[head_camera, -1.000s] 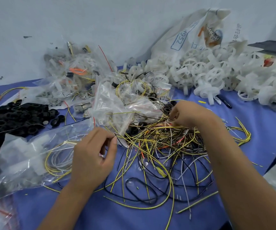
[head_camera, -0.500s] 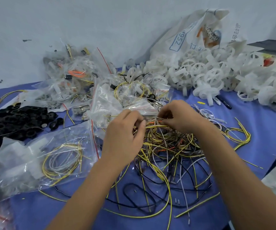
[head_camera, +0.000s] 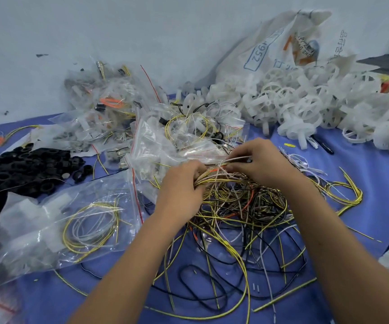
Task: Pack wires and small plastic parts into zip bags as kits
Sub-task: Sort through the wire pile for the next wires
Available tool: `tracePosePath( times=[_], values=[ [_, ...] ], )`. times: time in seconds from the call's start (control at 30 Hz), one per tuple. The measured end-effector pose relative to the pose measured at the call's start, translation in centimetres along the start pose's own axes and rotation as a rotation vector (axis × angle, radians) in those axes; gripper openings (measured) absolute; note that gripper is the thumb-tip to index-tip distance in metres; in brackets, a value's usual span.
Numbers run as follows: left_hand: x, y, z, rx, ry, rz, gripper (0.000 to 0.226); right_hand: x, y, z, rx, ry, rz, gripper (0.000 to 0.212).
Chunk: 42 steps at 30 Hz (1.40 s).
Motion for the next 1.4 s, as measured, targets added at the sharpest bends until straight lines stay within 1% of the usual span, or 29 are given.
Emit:
tracePosePath(
  times=[0.1, 0.17, 0.27, 0.3, 0.37, 0.4, 0.43, 0.47, 0.53, 0.6, 0.7, 0.87, 0.97, 1.03, 1.1, 1.17, 1.2, 1.23, 1.27, 1.3, 1.37, 1.4],
  values=[
    [-0.4, 0.3, -0.9, -0.011, 0.047, 0.043, 0.021, 0.1, 0.2, 1.1, 0.094, -0.074, 0.046, 0.009],
    [-0.5, 0.5, -1.3, -0.069, 0.083, 0.064, 0.013, 0.1, 0.6, 1.7, 0.119, -0.124, 0.078, 0.009],
    [-0.6, 0.6, -1.4, -0.183, 0.128, 0.049, 0.005, 0.0, 1.0, 2.0, 0.177, -0.153, 0.127, 0.008],
    [-0.6, 0.7, -1.4, -0.214, 0.140, 0.040, 0.013, -0.1, 1.1, 1.9, 0.225, -0.143, 0.132, 0.007],
    [-0.5, 0.8, -1.6, -0.287, 0.182, 0.016, 0.039, -0.4, 1.3, 1.5, 0.352, -0.102, 0.092, 0.006],
    [-0.4, 0.8, -1.7, -0.318, 0.208, 0.008, 0.045, -0.5, 1.3, 1.2, 0.405, -0.078, 0.057, 0.005],
    [-0.2, 0.8, -1.6, -0.332, 0.221, 0.005, 0.045, -0.7, 1.3, 1.0, 0.438, -0.059, 0.023, 0.005],
    [0.0, 0.8, -1.5, -0.315, 0.218, -0.001, 0.039, -0.8, 1.4, 1.0, 0.457, -0.045, -0.006, 0.004],
    [0.2, 0.6, -1.1, -0.258, 0.196, -0.030, 0.021, -1.0, 1.4, 1.0, 0.472, -0.024, -0.048, 0.002],
    [0.4, 0.2, -0.9, -0.233, 0.184, -0.044, 0.012, -1.1, 1.3, 1.3, 0.457, -0.025, -0.088, 0.002],
    [0.3, 0.3, -1.1, -0.221, 0.184, 0.023, 0.008, -1.5, 1.0, 1.8, 0.378, -0.062, -0.126, 0.007],
    [0.2, 0.2, -1.3, -0.201, 0.194, 0.067, 0.011, -1.4, 1.2, 3.0, 0.221, -0.136, 0.027, 0.015],
    [0.2, 0.5, -1.4, -0.201, 0.196, 0.087, 0.011, -1.3, 1.8, 3.9, 0.185, -0.217, 0.105, 0.016],
    [0.1, 0.9, -1.1, -0.144, 0.171, 0.127, 0.013, -1.3, 1.7, 4.4, 0.125, -0.252, 0.067, 0.020],
    [-0.1, 1.3, -0.2, -0.032, 0.106, 0.203, 0.014, -1.3, 1.2, 4.6, 0.001, -0.258, -0.041, 0.024],
    [-0.6, 1.6, 1.6, 0.061, -0.025, 0.302, 0.008, -1.4, 0.6, 4.4, -0.051, -0.255, -0.138, 0.018],
    [-0.8, 1.6, 2.6, 0.075, -0.108, 0.324, 0.004, -1.4, 0.3, 4.2, -0.066, -0.246, -0.172, 0.013],
    [-1.0, 1.2, 3.6, 0.080, -0.188, 0.299, 0.004, -1.3, 0.1, 3.9, -0.086, -0.237, -0.202, 0.008],
    [-0.9, 0.3, 4.3, 0.093, -0.247, 0.223, 0.009, -1.2, -0.1, 3.7, -0.114, -0.233, -0.230, 0.006],
    [-0.9, -0.8, 4.6, 0.122, -0.278, 0.109, 0.017, -1.1, -0.4, 3.4, -0.147, -0.230, -0.249, 0.009],
    [-1.1, -3.2, 4.3, 0.208, -0.272, -0.119, 0.035, -0.6, -0.7, 3.2, -0.218, -0.237, -0.250, 0.024],
    [-1.2, -3.9, 3.8, 0.242, -0.256, -0.184, 0.041, -0.5, -0.8, 3.2, -0.242, -0.246, -0.242, 0.029]
  ],
)
Point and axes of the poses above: each hand's wrist, its own x-axis towards the middle knuckle, its own y-axis out of the back of the hand, z = x × y, the point moved 7 cm from there along x, towards the middle knuckle, and after that the axes turned 5 degrees about -x, right-handed, at the moved point
